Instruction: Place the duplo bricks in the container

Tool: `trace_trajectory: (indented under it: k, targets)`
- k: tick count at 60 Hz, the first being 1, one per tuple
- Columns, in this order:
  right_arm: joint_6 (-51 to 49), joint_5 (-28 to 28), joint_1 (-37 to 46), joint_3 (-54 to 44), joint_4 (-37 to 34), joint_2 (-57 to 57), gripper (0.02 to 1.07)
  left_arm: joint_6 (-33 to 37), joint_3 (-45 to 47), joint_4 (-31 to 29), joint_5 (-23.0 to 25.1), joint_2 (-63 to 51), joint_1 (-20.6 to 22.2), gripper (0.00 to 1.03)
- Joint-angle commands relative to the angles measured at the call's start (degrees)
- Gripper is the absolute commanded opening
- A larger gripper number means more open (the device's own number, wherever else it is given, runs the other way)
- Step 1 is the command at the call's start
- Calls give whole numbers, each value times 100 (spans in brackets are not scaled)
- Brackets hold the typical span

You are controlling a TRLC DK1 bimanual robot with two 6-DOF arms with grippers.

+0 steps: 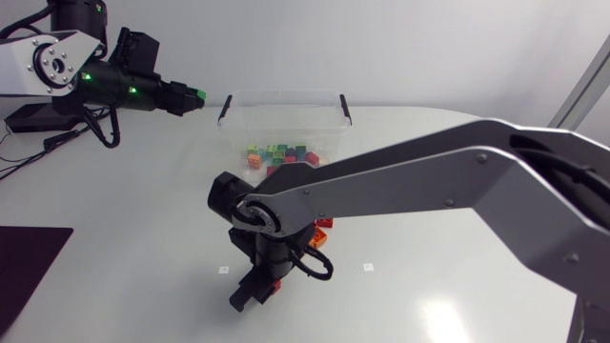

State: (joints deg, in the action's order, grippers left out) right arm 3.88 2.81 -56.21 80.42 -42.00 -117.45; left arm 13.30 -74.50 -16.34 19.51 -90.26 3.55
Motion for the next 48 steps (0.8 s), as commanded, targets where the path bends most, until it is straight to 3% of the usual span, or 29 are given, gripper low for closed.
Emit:
trace_trajectory:
  k: [1, 17, 37, 43, 48]
  targets:
    - [131, 0, -40, 44, 7, -200, 34, -152, -267, 96, 88, -211, 67, 18]
    - [139, 0, -31, -167, 157, -76, 30, -310, -504, 395, 88, -581, 286, 18]
    - [87, 79, 356, -528, 139, 1005, 30, -390, -944, 623, 80, -1249, 717, 19]
    - [43, 123, 593, -545, 95, 1303, 30, -390, -1146, 623, 80, -1495, 787, 24]
    - [-28, 150, 787, -492, 34, 1488, 30, -372, -1330, 641, 80, -1714, 831, 38]
